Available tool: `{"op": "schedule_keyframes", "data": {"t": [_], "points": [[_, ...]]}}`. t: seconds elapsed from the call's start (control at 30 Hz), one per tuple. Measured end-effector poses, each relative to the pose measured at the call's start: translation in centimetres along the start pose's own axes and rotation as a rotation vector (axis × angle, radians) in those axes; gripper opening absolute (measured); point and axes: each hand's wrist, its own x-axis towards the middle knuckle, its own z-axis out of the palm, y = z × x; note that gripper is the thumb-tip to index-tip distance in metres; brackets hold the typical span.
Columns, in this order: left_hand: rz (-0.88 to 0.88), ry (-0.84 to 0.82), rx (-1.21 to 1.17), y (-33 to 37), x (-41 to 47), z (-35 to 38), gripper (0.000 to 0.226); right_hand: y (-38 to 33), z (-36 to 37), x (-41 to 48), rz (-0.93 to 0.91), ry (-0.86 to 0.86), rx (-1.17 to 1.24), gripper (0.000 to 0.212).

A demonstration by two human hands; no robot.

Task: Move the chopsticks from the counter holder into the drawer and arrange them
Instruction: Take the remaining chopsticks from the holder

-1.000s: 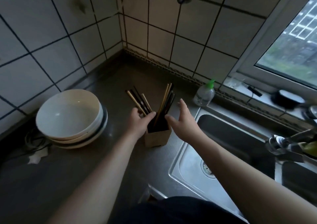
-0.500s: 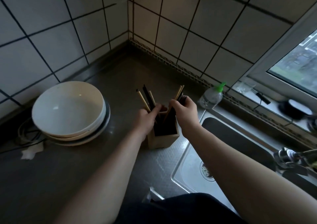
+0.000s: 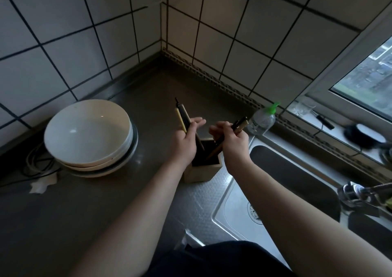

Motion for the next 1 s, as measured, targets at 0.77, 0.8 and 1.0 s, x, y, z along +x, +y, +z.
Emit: {"op": "schedule_keyframes", "data": {"t": [0.77,0.8,1.0], "points": [[0.470,-0.114,-0.017,9.7,-9.3,3.7,0.031,-9.1,-11.0,-10.8,-0.574,0.032,0.351,0.022],[0.484,-0.124,-0.026,9.6,-10.0,4.4,0.030,-9.1,-12.0,-11.7,-0.591,0.044,0.362,0.023],[0.474,-0.269,-0.060,7.9,-15.6,9.9,0.025,-7.9,-19.5,-17.7,-0.697,0.166,0.407,0.022]]}}
